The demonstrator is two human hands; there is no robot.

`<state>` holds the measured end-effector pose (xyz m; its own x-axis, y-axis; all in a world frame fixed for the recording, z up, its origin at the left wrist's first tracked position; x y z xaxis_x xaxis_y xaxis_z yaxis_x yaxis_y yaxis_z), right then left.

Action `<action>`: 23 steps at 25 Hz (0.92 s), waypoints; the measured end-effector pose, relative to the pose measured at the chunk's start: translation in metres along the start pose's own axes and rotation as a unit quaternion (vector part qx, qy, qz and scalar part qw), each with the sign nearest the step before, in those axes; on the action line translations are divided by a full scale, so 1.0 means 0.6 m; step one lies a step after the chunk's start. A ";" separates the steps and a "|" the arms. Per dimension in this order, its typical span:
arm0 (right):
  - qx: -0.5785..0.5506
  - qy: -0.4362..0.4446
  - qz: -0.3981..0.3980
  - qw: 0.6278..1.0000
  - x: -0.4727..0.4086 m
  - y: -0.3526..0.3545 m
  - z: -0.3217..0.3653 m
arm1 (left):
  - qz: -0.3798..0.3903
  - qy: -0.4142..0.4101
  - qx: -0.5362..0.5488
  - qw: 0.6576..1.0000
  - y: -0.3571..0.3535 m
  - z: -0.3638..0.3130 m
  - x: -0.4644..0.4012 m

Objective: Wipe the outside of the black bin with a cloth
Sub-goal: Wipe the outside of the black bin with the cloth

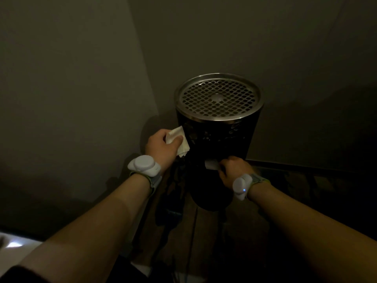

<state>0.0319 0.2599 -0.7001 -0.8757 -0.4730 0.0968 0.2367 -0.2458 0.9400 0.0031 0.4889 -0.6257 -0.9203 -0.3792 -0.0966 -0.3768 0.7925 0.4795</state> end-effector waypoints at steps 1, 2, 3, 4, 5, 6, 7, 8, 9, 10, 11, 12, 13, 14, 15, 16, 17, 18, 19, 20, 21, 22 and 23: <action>-0.002 0.003 0.008 1.000 -0.004 -0.003 0.001 | -0.004 0.005 -0.001 1.000 0.002 0.001 0.000; 0.000 0.003 0.016 1.000 -0.006 -0.006 0.000 | -0.008 0.011 -0.001 1.000 0.002 0.003 0.000; 0.004 0.000 0.021 1.000 -0.007 -0.008 0.000 | -0.015 0.016 0.001 1.000 0.002 0.004 0.000; 0.005 -0.006 0.016 1.000 -0.008 -0.006 -0.001 | -0.022 0.020 0.002 1.000 0.003 0.005 -0.001; 0.001 -0.016 0.002 1.000 -0.009 -0.002 -0.002 | -0.027 0.022 0.002 0.999 0.002 0.004 -0.002; -0.009 -0.029 -0.015 0.999 -0.008 0.004 -0.003 | -0.030 0.027 0.000 0.999 0.001 0.004 -0.003; -0.021 -0.039 -0.033 0.998 -0.006 0.011 -0.003 | -0.033 0.031 -0.002 0.999 0.000 0.003 -0.005; -0.036 -0.047 -0.049 0.997 -0.004 0.017 -0.003 | -0.036 0.036 -0.001 0.999 -0.001 0.003 -0.006; -0.054 -0.051 -0.062 0.995 -0.003 0.023 -0.001 | -0.038 0.040 0.003 0.998 -0.002 0.003 -0.007; -0.071 -0.053 -0.073 0.993 -0.001 0.028 0.000 | -0.037 0.045 0.009 0.998 -0.003 0.001 -0.008; -0.084 -0.055 -0.082 0.992 0.000 0.032 0.001 | -0.035 0.048 0.015 0.998 -0.005 -0.001 -0.008; -0.090 -0.061 -0.088 0.990 0.001 0.036 0.000 | -0.037 0.049 0.020 0.998 -0.006 -0.005 -0.007; -0.091 -0.070 -0.094 0.989 0.002 0.040 0.000 | -0.044 0.047 0.025 0.998 -0.004 -0.011 -0.006; -0.093 -0.078 -0.100 0.988 0.004 0.043 -0.001 | -0.054 0.042 0.028 0.997 0.000 -0.017 -0.004; -0.097 -0.082 -0.106 0.986 0.006 0.046 -0.001 | -0.064 0.035 0.029 0.997 0.004 -0.024 -0.003; -0.103 -0.083 -0.110 0.985 0.007 0.049 0.000 | -0.071 0.026 0.028 0.997 0.007 -0.031 -0.002; -0.107 -0.084 -0.112 0.984 0.008 0.052 0.002 | -0.075 0.016 0.025 0.997 0.010 -0.038 -0.001; -0.110 -0.086 -0.112 0.984 0.010 0.054 0.003 | -0.078 0.009 0.024 0.997 0.013 -0.043 0.001; -0.114 -0.089 -0.113 0.983 0.011 0.056 0.003 | -0.080 0.003 0.025 0.997 0.015 -0.047 0.003; -0.120 -0.092 -0.115 0.982 0.012 0.058 0.004 | -0.081 -0.003 0.028 0.996 0.016 -0.050 0.005; -0.129 -0.095 -0.116 0.980 0.014 0.060 0.004 | -0.083 -0.009 0.031 0.996 0.017 -0.053 0.007; -0.137 -0.097 -0.117 0.979 0.016 0.062 0.004 | -0.085 -0.014 0.034 0.996 0.016 -0.057 0.009; -0.142 -0.096 -0.117 0.978 0.018 0.063 0.005 | -0.086 -0.018 0.040 0.995 0.014 -0.059 0.010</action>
<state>0.0303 0.2480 -0.6624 -0.9763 -0.2151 -0.0253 0.1036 -0.5664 0.8176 -0.0022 0.4762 -0.5912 -0.8446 -0.4953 -0.2034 -0.5342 0.7538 0.3826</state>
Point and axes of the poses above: each hand's wrist, its own x-axis away from the middle knuckle, its own y-axis out of the back of the hand, z = x × y, the point moved 9 cm from there along -x, towards the middle knuckle, and after that the axes turned 2 degrees about z, right-handed, at the moved point
